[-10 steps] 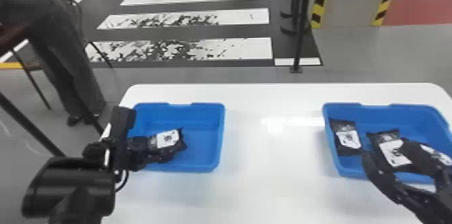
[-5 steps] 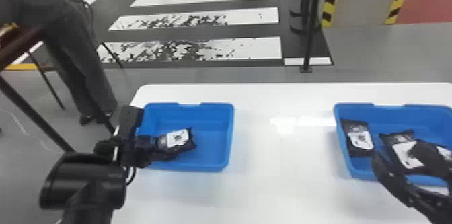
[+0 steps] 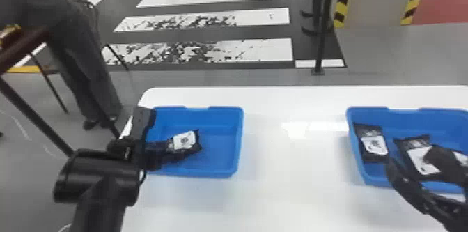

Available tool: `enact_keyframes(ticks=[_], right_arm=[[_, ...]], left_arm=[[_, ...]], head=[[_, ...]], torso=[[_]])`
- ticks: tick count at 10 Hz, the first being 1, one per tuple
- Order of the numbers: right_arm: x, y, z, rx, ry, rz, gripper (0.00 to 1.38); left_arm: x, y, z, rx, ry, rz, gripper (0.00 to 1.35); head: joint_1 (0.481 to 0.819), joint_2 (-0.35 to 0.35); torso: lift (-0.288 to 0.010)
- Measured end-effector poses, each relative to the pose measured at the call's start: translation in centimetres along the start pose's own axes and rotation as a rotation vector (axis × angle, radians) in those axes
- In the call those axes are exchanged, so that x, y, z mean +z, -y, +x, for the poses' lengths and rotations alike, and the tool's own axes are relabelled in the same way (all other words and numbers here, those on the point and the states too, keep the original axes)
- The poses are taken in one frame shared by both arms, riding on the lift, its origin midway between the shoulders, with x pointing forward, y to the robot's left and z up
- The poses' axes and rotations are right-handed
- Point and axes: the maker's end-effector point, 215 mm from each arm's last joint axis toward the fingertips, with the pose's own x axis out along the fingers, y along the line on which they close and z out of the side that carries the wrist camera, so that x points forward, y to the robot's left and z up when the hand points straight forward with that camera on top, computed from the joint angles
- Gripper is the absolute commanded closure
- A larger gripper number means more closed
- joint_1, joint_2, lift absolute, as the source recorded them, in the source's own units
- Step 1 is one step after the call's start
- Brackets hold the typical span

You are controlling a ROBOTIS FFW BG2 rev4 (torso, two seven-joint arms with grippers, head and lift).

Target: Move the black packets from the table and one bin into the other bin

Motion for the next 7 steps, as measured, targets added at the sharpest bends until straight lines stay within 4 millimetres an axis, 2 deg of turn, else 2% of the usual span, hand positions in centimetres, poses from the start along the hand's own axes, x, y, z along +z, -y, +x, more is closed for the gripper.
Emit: enact_keyframes(ticks=[1, 3, 5, 6, 7], right_arm=[[0.0, 0.0, 0.0, 0.002, 0.001, 0.002, 0.16], [-0.1, 0.0, -0.1, 0.003, 0.000, 0.010, 0.16], [0.0, -0.1, 0.0, 0.006, 0.002, 0.009, 0.16], [0.8, -0.2, 0.2, 0.011, 0.014, -0.002, 0.16], [2.1, -0.3, 0.8, 0.019, 0.037, -0.020, 0.16]], left_arm=[[-0.2, -0.1, 0.0, 0.009, -0.012, 0.003, 1.21], [0.0, -0.1, 0.0, 0.005, 0.024, -0.005, 1.21], [1.5, 1.0, -0.3, -0.032, 0.078, -0.014, 1.21], [2.8, 1.3, -1.4, -0.037, 0.117, -0.020, 1.21], [4.7, 1.6, -3.4, -0.036, 0.172, -0.020, 1.21]], head=[[0.695, 0.184], [0.695, 0.186], [0.695, 0.169], [0.695, 0.163], [0.695, 0.157]], torso=[[-0.110], [-0.110], [-0.110], [-0.110], [-0.110]])
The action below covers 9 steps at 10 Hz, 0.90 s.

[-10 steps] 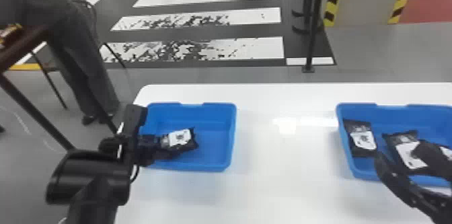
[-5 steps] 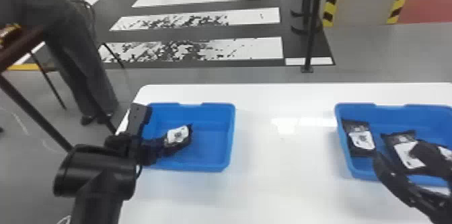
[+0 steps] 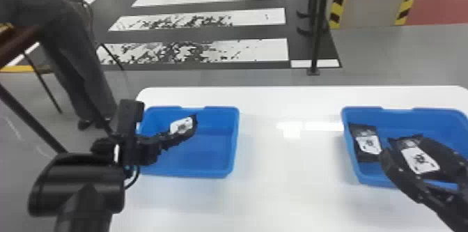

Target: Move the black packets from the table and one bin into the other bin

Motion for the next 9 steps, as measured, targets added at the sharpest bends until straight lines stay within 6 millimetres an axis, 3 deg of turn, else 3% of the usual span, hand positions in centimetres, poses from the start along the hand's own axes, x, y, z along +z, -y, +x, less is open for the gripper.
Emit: enact_keyframes(ticks=[2, 3, 6, 9], right_arm=[[2.3, -0.4, 2.0, 0.030, 0.034, -0.001, 0.16], [3.5, -0.8, 3.5, 0.055, 0.054, 0.001, 0.16], [7.2, -2.8, 7.5, 0.140, 0.127, 0.004, 0.16], [7.5, -6.3, 10.6, 0.237, 0.136, 0.048, 0.16]], left_arm=[[4.3, 2.6, -3.2, -0.045, 0.130, -0.004, 1.21], [6.0, 5.5, -4.0, -0.109, 0.187, -0.009, 1.21], [8.7, 16.7, -3.7, -0.353, 0.250, 0.005, 1.21], [9.8, 25.9, -4.3, -0.551, 0.268, 0.020, 1.21]], head=[[0.695, 0.138], [0.695, 0.113], [0.695, 0.018], [0.695, -0.035]], torso=[[-0.110], [-0.110], [-0.110], [-0.110]])
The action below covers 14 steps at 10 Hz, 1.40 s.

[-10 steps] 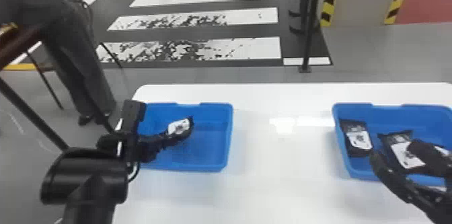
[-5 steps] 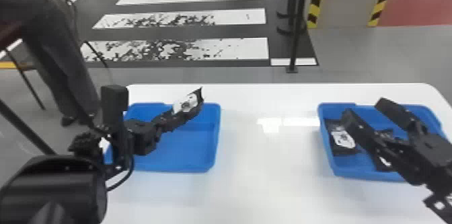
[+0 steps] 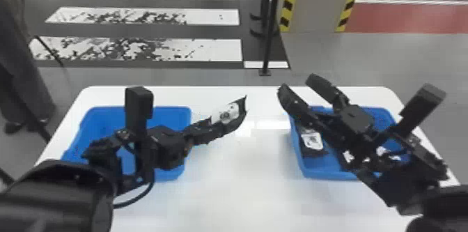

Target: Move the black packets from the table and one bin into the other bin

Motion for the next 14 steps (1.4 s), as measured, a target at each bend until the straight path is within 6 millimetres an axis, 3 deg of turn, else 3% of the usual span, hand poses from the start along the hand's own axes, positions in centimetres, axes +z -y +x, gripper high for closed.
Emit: enact_keyframes(ticks=[2, 4, 5, 7, 13, 14], right_arm=[[-1.4, -0.9, 1.0, 0.029, -0.021, 0.027, 0.15], [-3.5, -1.3, 1.7, 0.045, -0.058, 0.058, 0.18], [-4.3, -1.5, 1.9, 0.051, -0.069, 0.077, 0.31], [-5.1, -1.8, 2.2, 0.061, -0.092, 0.089, 1.12], [-6.6, -3.0, 2.2, 0.075, -0.173, 0.132, 1.09], [-6.5, -3.1, 2.2, 0.076, -0.168, 0.131, 1.09]], left_arm=[[0.9, 2.8, 1.0, -0.067, 0.020, 0.005, 1.21], [1.8, 4.0, 1.0, -0.096, 0.047, 0.001, 1.21], [2.3, 4.7, 1.0, -0.111, 0.059, 0.005, 1.21], [2.9, 5.4, 1.0, -0.130, 0.075, 0.009, 1.21], [3.1, 5.6, 0.8, -0.134, 0.082, 0.007, 1.21], [3.2, 5.6, 0.8, -0.136, 0.089, 0.004, 1.10]], head=[[0.695, -0.057], [0.695, -0.051], [0.695, -0.051], [0.695, -0.052], [0.695, -0.036], [0.695, -0.036]], torso=[[-0.110], [-0.110], [-0.110], [-0.110], [-0.110], [-0.110]])
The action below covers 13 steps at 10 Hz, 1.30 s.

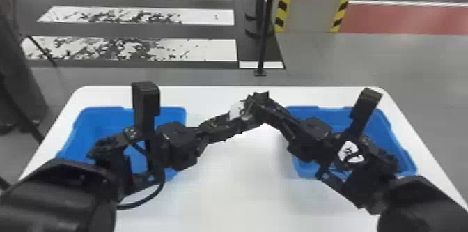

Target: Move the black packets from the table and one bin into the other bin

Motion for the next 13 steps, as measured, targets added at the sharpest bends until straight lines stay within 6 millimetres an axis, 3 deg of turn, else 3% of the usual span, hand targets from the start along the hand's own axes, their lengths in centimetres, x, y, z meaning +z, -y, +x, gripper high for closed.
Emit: enact_keyframes(ticks=[2, 3, 5, 6, 7, 9, 10, 11, 12, 13], right_arm=[[1.6, 0.1, -0.2, -0.002, 0.041, -0.015, 1.09], [3.2, 0.6, -0.6, -0.013, 0.076, -0.036, 1.09], [6.8, 3.1, -2.3, -0.073, 0.141, -0.100, 1.09], [8.2, 6.2, -4.3, -0.150, 0.153, -0.148, 1.09], [8.5, 9.4, -6.5, -0.232, 0.147, -0.183, 1.09], [7.7, 17.7, -12.8, -0.429, 0.120, -0.220, 1.09], [7.0, 20.9, -15.7, -0.512, 0.092, -0.231, 1.09], [5.9, 22.8, -17.2, -0.557, 0.056, -0.228, 1.08], [4.7, 24.0, -17.7, -0.577, 0.026, -0.215, 0.94], [3.7, 24.5, -17.8, -0.583, 0.014, -0.196, 0.51]], left_arm=[[0.2, 0.0, -0.2, -0.006, 0.017, -0.015, 0.23], [0.1, -0.2, -0.3, -0.003, 0.020, -0.020, 0.07], [-0.6, -1.0, -0.4, 0.010, 0.029, -0.031, 0.15], [-0.9, -1.4, -0.7, 0.021, 0.035, -0.037, 0.15], [-0.9, -1.7, -1.0, 0.029, 0.044, -0.038, 0.15], [-0.7, -2.0, -1.4, 0.042, 0.065, -0.040, 0.15], [-0.8, -2.1, -1.5, 0.046, 0.069, -0.041, 0.15], [-0.8, -2.3, -1.6, 0.051, 0.070, -0.042, 0.15], [-0.9, -2.4, -1.7, 0.057, 0.070, -0.043, 0.15], [-0.8, -2.5, -1.7, 0.062, 0.073, -0.042, 0.15]], head=[[0.695, -0.041], [0.695, -0.050], [0.695, -0.078], [0.695, -0.112], [0.695, -0.154], [0.695, -0.232], [0.695, -0.280], [0.695, -0.304], [0.695, -0.310], [0.695, -0.313]], torso=[[-0.110], [-0.110], [-0.110], [-0.110], [-0.110], [-0.110], [-0.110], [-0.110], [-0.110], [-0.110]])
